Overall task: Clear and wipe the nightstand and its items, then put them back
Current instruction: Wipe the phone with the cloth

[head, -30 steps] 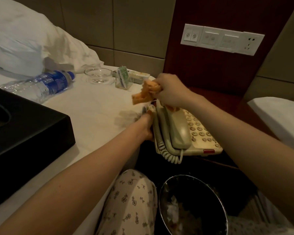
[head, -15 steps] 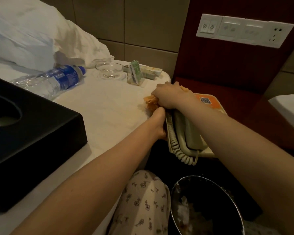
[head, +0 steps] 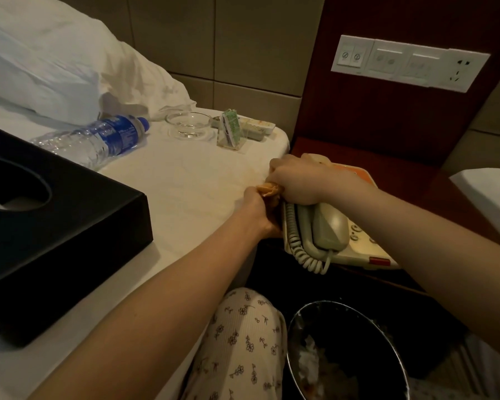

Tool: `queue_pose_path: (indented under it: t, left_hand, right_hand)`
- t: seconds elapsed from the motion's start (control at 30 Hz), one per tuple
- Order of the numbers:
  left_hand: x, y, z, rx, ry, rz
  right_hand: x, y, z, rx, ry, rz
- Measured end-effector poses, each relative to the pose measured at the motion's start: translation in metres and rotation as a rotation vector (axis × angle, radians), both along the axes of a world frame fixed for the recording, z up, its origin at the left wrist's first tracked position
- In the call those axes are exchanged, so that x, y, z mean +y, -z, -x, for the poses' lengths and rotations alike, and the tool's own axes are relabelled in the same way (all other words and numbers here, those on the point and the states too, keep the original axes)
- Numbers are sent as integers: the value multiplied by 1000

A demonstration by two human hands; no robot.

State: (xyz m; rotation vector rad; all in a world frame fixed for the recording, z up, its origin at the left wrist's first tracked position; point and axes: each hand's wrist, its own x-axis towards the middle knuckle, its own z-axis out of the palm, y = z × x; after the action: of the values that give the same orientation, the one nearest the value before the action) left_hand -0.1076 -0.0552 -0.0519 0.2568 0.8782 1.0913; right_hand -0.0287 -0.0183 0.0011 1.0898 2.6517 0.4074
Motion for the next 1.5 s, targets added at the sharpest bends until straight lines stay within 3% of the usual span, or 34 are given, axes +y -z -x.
queue_pose_path:
  t: [0.23, 0.5, 0.63, 0.77, 0.87, 0.97, 1.23, 1.37, 1.5]
  left_hand:
    - [5, 1, 6, 127, 52, 34]
    - [0, -6, 0, 160, 48, 24]
    - [1, -3, -6, 315, 21, -115]
    - [3, -4, -9, 350, 102, -26]
    - [4, -2, -15, 481, 121, -73]
    - [7, 2, -17, 479, 147, -101]
    - [14, 11, -23, 484, 165, -199]
    - [17, 9, -17, 456, 124, -123]
    - [21, 13, -19, 474, 157, -106]
  right_hand:
    - [-22, 0, -11, 31, -65, 101]
    - [-44, 3, -32, 199, -101, 134]
    - [-52, 2, -42, 265, -95, 156]
    - [-60, 4, -54, 313, -92, 187]
    - [-64, 11, -64, 284, -112, 167]
    - [-62, 15, -71, 404, -121, 181]
    - [-1, 29, -69, 819, 78, 44]
    - [28, 29, -61, 979, 284, 49]
    - [41, 26, -64, 884, 439, -35]
